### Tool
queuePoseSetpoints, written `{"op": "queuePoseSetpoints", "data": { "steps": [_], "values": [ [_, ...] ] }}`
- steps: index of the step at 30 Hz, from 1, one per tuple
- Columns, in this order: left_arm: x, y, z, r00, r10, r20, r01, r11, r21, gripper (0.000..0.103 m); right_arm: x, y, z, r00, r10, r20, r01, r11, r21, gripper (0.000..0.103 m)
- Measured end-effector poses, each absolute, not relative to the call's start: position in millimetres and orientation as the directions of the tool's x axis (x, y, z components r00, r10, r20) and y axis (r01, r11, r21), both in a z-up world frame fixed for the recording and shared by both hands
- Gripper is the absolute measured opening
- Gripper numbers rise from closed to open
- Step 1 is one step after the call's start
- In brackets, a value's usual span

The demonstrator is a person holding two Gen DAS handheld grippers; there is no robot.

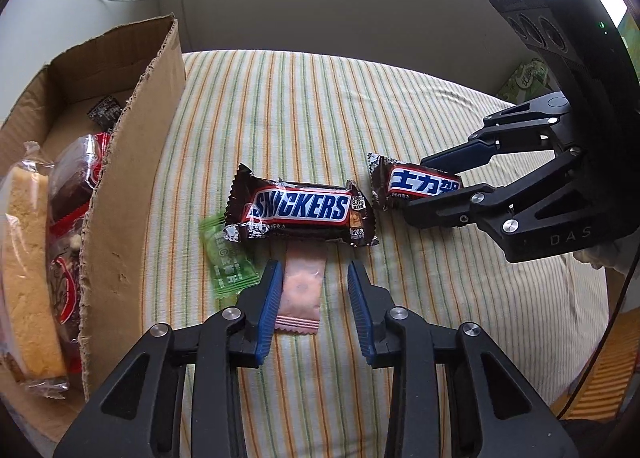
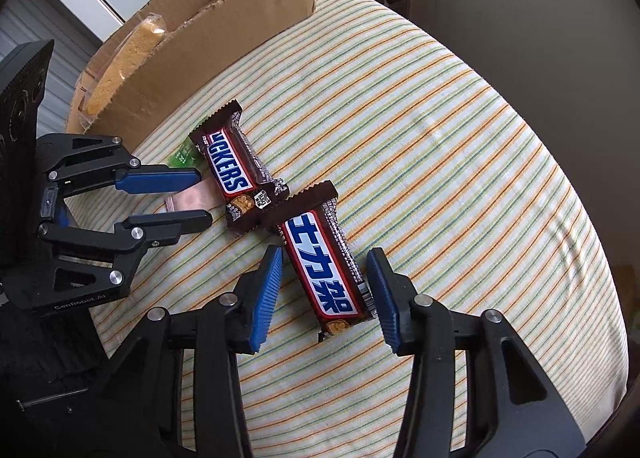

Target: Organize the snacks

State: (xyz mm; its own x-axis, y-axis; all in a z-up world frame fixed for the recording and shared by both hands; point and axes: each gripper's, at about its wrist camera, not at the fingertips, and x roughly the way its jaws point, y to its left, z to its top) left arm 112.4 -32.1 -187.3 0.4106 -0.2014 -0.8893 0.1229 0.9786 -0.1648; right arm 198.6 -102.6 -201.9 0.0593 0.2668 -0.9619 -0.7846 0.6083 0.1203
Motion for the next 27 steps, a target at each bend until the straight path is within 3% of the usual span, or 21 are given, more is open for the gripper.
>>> {"op": "queuePoseSetpoints", "data": {
  "steps": [2, 6, 11, 17, 27],
  "values": [
    [110.3, -33.4, -187.4, 0.418, -0.179, -0.891, 0.123, 0.983, -0.139, 0.019, 196.2, -98.3, -203.0, 0.075, 0.255, -0.964, -0.779, 0.619, 0.103, 0.041],
    [103.6, -29.7, -185.7, 0.424, -0.162, -0.891, 0.131, 0.985, -0.117, 0.017, 191.7, -95.1, -203.6, 0.100, 0.234, -0.967, -0.766, 0.639, 0.075, 0.031],
    [99.9, -39.2, -186.3, 0.411, -0.190, -0.892, 0.146, 0.979, -0.141, 0.017, 182.6, -93.4, -205.5, 0.120, 0.222, -0.968, -0.752, 0.657, 0.057, 0.030],
    [91.7, -59.1, -186.6, 0.441, -0.125, -0.889, 0.197, 0.980, -0.040, 0.017, 169.0, -102.3, -204.3, 0.150, 0.217, -0.965, -0.733, 0.679, 0.039, 0.029],
    [79.8, -41.7, -181.7, 0.454, -0.196, -0.869, 0.126, 0.980, -0.155, 0.016, 157.3, -126.8, -199.6, 0.170, 0.252, -0.953, -0.695, 0.716, 0.065, 0.029]
  ]
}}
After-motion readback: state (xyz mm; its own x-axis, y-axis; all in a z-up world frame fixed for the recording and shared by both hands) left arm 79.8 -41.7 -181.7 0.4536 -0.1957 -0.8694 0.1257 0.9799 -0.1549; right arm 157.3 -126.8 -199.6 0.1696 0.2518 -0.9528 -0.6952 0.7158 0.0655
